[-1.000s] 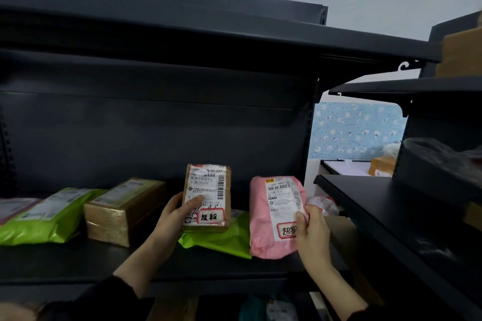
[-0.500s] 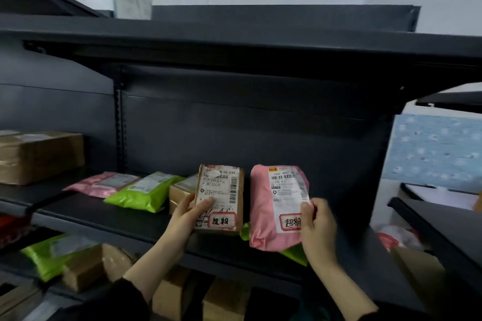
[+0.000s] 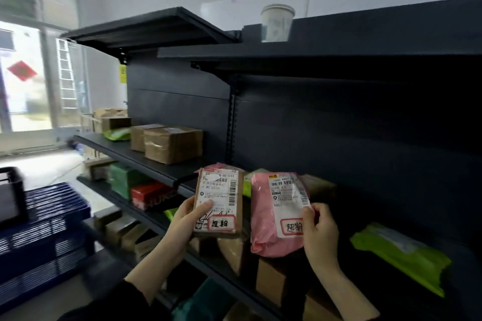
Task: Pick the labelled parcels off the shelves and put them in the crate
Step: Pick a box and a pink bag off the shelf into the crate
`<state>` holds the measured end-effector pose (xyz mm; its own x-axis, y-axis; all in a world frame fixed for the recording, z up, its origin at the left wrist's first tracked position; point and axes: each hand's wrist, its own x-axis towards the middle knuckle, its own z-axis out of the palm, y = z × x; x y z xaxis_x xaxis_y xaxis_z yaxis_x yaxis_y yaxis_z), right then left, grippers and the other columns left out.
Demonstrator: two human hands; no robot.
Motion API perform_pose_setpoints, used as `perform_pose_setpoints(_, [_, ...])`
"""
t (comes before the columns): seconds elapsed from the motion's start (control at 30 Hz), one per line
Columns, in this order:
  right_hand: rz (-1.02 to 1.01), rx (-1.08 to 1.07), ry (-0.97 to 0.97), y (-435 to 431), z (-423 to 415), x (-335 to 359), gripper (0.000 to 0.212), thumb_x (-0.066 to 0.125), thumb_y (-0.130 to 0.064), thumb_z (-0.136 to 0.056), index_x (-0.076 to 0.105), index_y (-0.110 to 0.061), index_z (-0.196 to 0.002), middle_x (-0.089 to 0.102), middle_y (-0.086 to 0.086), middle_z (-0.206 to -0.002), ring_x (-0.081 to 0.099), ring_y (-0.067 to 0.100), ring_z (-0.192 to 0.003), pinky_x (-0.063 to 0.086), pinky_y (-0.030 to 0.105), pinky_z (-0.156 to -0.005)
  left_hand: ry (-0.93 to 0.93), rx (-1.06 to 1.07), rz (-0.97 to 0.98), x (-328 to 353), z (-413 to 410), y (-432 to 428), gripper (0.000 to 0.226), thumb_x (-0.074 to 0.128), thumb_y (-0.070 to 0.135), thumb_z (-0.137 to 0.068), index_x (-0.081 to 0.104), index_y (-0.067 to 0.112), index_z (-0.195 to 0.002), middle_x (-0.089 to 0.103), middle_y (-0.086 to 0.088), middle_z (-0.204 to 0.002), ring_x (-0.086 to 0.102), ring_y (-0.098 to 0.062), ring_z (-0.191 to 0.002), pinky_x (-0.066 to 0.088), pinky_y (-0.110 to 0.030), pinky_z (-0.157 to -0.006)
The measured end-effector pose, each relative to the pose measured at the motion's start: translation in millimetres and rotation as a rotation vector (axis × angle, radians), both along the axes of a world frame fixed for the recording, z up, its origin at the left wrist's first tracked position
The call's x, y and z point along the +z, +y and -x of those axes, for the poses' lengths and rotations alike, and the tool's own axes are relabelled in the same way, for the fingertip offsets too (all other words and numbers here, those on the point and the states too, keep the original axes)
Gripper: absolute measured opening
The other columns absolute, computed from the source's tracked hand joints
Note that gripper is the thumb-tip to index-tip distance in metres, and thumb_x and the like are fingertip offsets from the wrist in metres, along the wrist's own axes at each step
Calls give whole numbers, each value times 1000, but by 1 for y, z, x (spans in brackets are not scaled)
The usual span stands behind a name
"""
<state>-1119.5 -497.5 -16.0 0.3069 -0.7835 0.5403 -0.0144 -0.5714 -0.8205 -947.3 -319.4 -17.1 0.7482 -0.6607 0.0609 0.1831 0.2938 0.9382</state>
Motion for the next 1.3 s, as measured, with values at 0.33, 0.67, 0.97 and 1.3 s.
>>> perform_pose_setpoints(0.33, [-36,224,46,162,-122,-13,9,49,-19,-95,50,-13,-88,60,4,-83,61,18,-76,45,23,-57,-25,257,-87,-16,-72,192,59,70,25,-79,46,6,-129,69,-17,-110,70,-26,-86,57,-35,-73])
perform_pose_setpoints(0.67, [-76,476,27,310,-220,-21,11,48,-15,-95,49,-7,-87,60,6,-82,62,14,-73,48,12,-47,-38,448,-120,-28,-124,365,71,78,35,-68,48,10,-127,72,-12,-105,71,-30,-92,56,-40,-78])
perform_pose_setpoints(0.97, [-70,661,92,388,-317,-36,15,49,-18,-94,49,-15,-79,63,8,-82,64,26,-77,55,39,-60,-5,654,-122,-47,-168,456,70,69,35,-68,45,9,-128,71,-14,-105,71,-30,-91,57,-41,-79])
perform_pose_setpoints(1.3, [-94,819,106,416,-448,-49,19,50,-16,-94,46,-18,-75,62,7,-81,64,21,-74,54,30,-57,11,772,-187,-60,-272,483,47,62,28,-85,46,9,-125,72,-15,-101,72,-28,-84,58,-34,-66])
